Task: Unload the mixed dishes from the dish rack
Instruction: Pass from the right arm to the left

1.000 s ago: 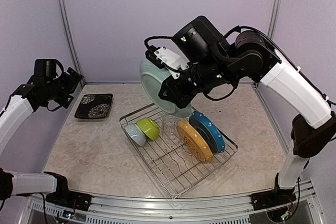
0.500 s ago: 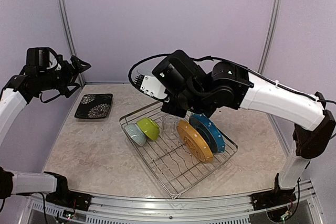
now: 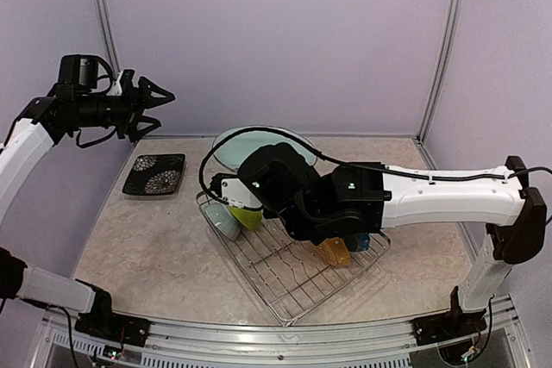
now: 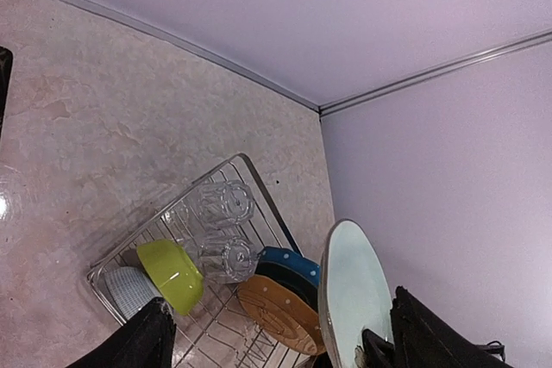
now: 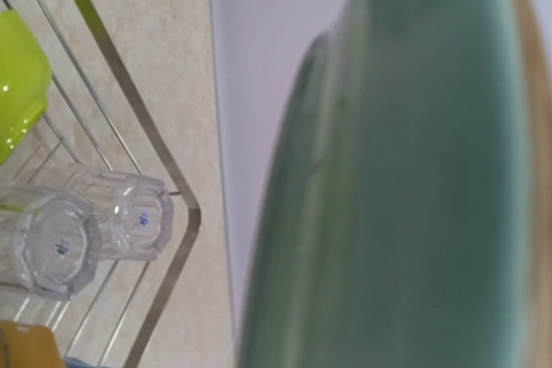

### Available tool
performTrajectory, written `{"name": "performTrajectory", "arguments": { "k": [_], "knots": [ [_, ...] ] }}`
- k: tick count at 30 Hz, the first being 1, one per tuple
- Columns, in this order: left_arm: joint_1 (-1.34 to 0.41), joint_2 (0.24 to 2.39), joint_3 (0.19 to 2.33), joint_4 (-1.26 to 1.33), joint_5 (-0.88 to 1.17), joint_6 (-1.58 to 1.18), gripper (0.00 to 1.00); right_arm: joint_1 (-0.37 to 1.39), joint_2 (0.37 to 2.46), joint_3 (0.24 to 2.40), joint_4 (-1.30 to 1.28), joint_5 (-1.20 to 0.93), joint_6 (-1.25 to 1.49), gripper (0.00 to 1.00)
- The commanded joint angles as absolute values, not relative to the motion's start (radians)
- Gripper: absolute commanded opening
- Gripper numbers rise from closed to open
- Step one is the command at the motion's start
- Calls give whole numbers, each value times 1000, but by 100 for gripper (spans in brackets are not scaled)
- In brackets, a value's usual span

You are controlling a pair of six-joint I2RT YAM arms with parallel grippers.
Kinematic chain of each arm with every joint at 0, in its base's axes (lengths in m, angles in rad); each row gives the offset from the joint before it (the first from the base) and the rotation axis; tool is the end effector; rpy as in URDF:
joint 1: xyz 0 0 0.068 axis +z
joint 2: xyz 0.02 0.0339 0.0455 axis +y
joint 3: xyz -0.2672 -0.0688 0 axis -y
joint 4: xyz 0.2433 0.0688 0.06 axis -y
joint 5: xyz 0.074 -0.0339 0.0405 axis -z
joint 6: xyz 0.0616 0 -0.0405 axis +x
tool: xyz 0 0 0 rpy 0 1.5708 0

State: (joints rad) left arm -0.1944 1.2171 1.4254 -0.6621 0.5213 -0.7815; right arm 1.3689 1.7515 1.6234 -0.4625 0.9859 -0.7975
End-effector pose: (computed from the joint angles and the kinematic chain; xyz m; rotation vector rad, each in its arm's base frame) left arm 0.2566 -0.0818 0.4173 -0.2756 2.1343 -1.1219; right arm 0.1319 0.3881 0.3446 -1.3988 1.3475 -0.6816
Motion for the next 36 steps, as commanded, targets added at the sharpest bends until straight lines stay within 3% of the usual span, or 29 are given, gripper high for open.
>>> {"name": "performTrajectory", "arguments": {
  "k": [1,11,29,36],
  "knots": [
    [-266,1291,1499,-737,587,-717,81,1386,1703,1617,-259,1079,-890,0],
    [-401,1429,1599,-815,593,-654,60,1390,1725,1583,-204,1084,-950,0],
    [-490,1527,1613,-830,623,-647,35,1392,1765,1583,-201,1109,-967,0],
    [-498,1555,1619,-847,645,-655,16,1390,1775,1585,-179,1122,-987,0]
  ]
}}
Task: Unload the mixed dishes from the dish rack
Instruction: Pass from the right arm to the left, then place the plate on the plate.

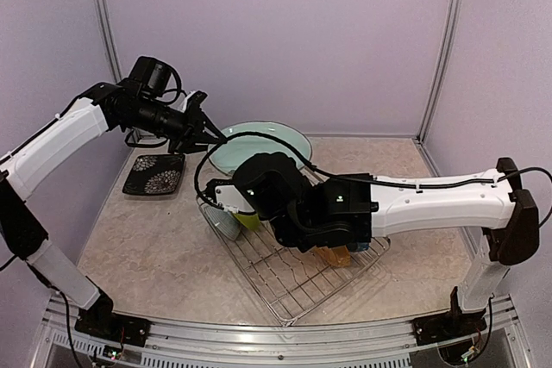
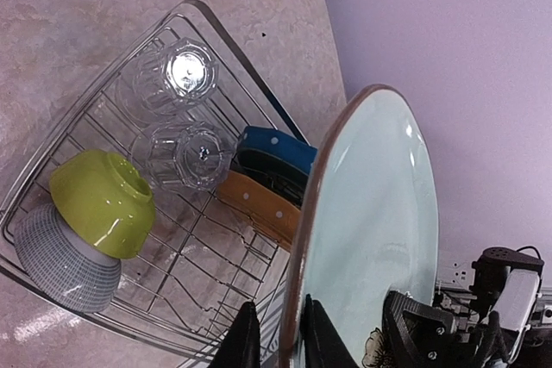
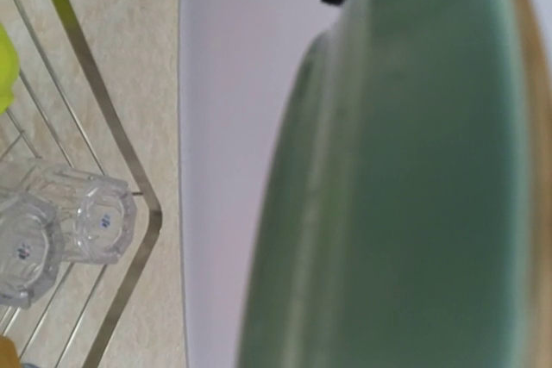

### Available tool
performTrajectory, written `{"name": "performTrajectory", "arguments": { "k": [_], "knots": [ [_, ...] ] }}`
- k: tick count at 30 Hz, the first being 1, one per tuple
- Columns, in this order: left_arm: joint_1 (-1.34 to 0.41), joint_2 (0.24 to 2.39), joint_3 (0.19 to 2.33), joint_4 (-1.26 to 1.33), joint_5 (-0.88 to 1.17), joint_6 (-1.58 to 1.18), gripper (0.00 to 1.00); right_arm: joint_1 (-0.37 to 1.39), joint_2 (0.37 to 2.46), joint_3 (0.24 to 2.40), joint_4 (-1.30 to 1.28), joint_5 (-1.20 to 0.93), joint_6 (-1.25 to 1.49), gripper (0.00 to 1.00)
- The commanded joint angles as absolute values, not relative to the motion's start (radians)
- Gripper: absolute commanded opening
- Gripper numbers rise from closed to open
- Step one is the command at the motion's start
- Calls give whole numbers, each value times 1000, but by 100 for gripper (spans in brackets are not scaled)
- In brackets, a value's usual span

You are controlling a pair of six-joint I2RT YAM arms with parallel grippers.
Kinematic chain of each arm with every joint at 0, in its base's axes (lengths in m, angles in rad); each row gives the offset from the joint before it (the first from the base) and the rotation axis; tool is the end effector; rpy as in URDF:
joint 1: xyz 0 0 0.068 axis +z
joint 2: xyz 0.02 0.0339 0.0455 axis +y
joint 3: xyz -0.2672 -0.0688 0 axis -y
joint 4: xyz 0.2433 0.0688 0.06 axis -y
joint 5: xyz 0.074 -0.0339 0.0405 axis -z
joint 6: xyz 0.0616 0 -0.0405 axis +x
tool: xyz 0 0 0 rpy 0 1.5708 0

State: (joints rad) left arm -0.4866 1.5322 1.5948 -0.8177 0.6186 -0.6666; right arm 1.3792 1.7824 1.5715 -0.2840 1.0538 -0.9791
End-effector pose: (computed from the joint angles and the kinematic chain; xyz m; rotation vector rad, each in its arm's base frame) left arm 0.2831 -0.1902 0.3705 0.1187 2.5130 -1.2547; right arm 0.1323 0.4006 0.3329 -1.4092 1.2503 -0.8037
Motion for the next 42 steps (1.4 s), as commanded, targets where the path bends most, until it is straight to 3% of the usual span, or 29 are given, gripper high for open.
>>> {"name": "performTrajectory", "arguments": {
  "k": [1,7,9,12,15,20,27,33,42],
  "knots": [
    [-498,1557,1618,-846,652,-659,13,1390,1774,1586,-178,1124,-986,0],
    [-499,1567,1625,-833,707,-680,0,1389,1774,1582,-175,1136,-986,0],
    [-499,1568,1630,-834,708,-685,0,1389,1775,1583,-182,1139,-982,0],
    [-488,1564,1630,-831,710,-708,0,1389,1775,1586,-189,1146,-975,8],
    [-458,1549,1611,-793,729,-746,0,1388,1772,1584,-191,1154,-968,22],
    [-394,1511,1577,-727,766,-806,0,1387,1765,1577,-192,1164,-961,60],
    [-330,1491,1563,-693,748,-836,0,1383,1746,1550,-194,1162,-940,86],
    [-212,1450,1506,-611,717,-891,0,1382,1701,1529,-189,1164,-877,97],
    [-16,1400,1377,-518,642,-901,0,1369,1659,1590,-326,1155,-655,99]
  ]
}}
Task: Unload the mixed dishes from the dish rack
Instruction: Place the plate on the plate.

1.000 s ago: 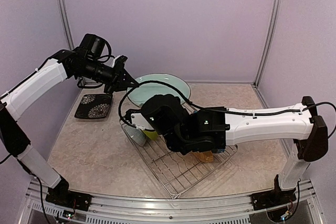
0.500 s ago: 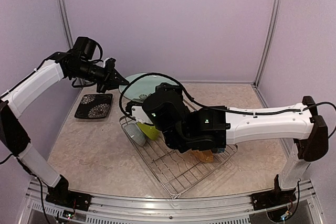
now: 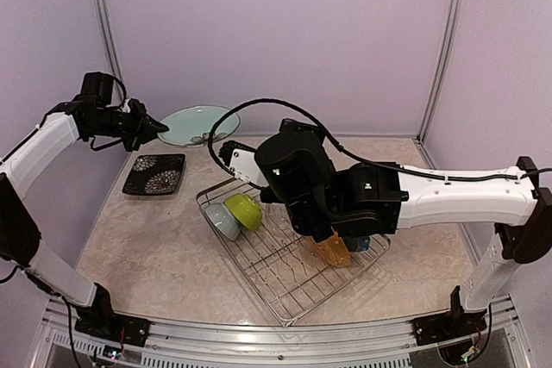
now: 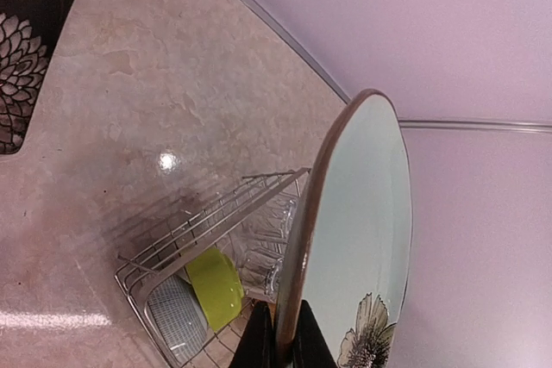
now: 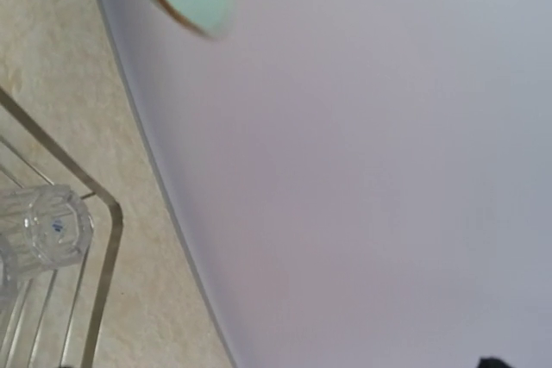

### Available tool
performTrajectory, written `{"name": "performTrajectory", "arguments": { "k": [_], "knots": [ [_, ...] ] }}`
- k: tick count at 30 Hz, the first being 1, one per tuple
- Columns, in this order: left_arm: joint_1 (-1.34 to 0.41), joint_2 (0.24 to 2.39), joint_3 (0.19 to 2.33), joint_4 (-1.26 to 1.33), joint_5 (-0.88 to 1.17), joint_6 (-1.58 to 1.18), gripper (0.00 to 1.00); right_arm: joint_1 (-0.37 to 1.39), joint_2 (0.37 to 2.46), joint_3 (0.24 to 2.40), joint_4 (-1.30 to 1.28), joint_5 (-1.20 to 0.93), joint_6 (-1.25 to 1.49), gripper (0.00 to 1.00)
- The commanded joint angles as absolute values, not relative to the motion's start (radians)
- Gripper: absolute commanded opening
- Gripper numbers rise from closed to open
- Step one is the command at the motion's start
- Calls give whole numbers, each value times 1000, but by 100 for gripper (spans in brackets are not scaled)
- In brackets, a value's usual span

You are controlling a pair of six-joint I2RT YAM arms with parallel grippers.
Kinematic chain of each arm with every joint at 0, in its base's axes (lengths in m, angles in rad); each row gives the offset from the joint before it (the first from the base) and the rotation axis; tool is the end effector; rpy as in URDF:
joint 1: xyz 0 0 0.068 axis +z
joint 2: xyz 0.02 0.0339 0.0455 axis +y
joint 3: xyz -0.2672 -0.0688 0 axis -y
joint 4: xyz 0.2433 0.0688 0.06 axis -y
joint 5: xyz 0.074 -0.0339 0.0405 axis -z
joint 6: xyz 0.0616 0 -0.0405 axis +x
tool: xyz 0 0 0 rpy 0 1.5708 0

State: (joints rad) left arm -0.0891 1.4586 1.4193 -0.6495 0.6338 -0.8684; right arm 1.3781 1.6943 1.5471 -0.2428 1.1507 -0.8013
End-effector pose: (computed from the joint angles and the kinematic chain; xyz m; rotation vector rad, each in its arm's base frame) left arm 0.3264 -0.0658 0.3508 -0.5595 2.3257 -1.2021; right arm 0.1307 0.3760 0.3646 -1.1183 1.3837 -0.7035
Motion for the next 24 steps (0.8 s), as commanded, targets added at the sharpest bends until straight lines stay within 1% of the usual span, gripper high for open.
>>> {"name": "performTrajectory", "arguments": {
  "k": [1,7,12,19,24],
  "knots": [
    [20,1394,1356,-503,636,-914,0,1367,1653,1597,-348,1153,-626,99],
    [159,1364,1238,-416,591,-953,0,1342,1633,1665,-533,1101,-392,99],
    [243,1369,1165,-366,536,-972,0,1332,1606,1673,-623,1071,-234,99],
    [283,1404,1136,-318,431,-936,0,1319,1577,1697,-750,1030,-44,99],
    [305,1454,1147,-283,396,-913,0,1304,1554,1707,-809,973,80,99]
  ]
}}
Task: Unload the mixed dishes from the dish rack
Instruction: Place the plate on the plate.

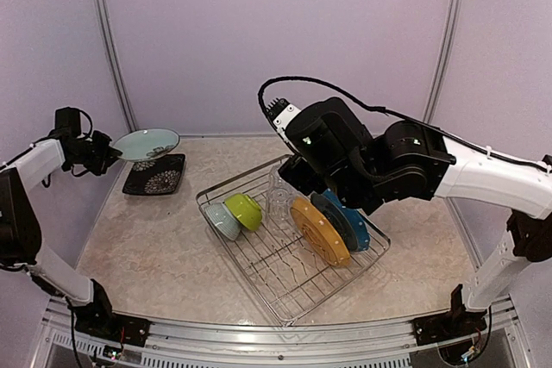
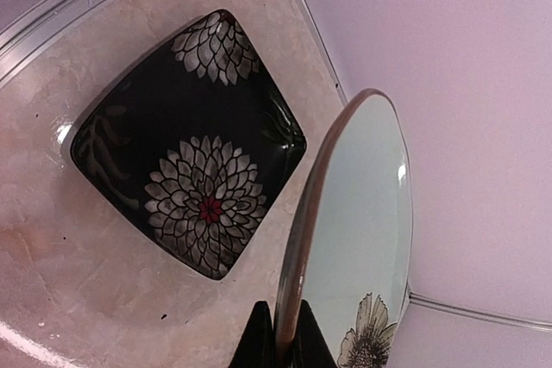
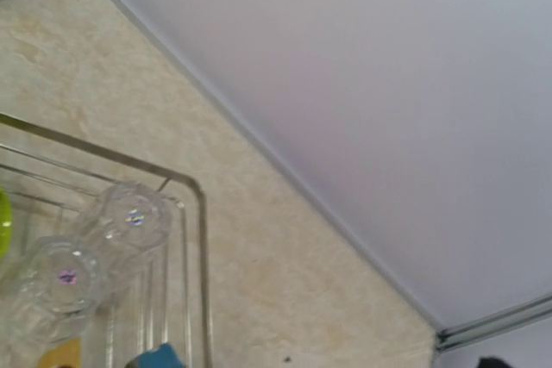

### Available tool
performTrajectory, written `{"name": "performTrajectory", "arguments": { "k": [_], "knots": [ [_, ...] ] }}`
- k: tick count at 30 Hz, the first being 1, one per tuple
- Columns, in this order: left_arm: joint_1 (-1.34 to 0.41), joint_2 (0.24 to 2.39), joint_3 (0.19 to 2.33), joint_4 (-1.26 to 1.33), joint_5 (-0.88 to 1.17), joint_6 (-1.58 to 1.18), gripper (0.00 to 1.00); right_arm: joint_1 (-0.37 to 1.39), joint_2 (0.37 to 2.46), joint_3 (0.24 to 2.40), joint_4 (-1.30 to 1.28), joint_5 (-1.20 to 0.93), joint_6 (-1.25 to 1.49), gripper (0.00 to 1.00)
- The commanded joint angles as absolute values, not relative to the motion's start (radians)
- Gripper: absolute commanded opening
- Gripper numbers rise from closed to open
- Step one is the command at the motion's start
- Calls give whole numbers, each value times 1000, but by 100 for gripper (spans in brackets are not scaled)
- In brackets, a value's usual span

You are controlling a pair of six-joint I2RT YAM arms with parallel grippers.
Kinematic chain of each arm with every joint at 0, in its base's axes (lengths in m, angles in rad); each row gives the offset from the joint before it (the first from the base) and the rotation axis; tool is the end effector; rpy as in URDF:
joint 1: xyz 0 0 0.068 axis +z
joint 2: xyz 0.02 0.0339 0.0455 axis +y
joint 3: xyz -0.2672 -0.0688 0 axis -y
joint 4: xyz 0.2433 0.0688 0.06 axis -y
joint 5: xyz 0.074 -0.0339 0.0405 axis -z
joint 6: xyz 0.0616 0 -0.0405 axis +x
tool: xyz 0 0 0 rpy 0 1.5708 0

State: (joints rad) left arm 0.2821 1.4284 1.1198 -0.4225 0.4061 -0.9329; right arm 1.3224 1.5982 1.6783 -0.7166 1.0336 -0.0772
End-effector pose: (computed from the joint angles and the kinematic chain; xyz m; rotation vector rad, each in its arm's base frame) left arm 0.3231 0.0683 0.2741 -1.1648 2.0541 -0.7943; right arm 0.1373 0.3261 0.3972 -0.7723 1.7264 -0.3046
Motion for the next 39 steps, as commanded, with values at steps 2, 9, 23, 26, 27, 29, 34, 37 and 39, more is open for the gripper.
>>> {"name": "performTrajectory", "arguments": {
  "k": [2,9,23,26,27,29,34,37,39],
  "knots": [
    [317,1491,1155,-267,392,-906,0,1291,1542,1707,-833,940,128,99],
    [324,1600,1172,-192,398,-894,0,1256,1479,1688,-859,844,198,99],
    [321,1764,1185,-103,376,-883,0,1197,1334,1601,-820,689,301,99],
    [321,1795,1196,-98,379,-886,0,1186,1330,1606,-829,666,319,99],
    [319,1805,1201,-95,387,-887,0,1180,1331,1609,-838,655,328,99],
    [313,1825,1212,-94,386,-885,0,1172,1333,1613,-848,639,341,99],
    [303,1860,1221,-77,372,-891,0,1163,1336,1620,-859,613,349,99],
    [300,1887,1242,-112,354,-895,4,1153,1343,1633,-873,594,349,99],
    [297,1900,1251,-125,344,-894,11,1144,1345,1639,-872,582,354,99]
  ]
}}
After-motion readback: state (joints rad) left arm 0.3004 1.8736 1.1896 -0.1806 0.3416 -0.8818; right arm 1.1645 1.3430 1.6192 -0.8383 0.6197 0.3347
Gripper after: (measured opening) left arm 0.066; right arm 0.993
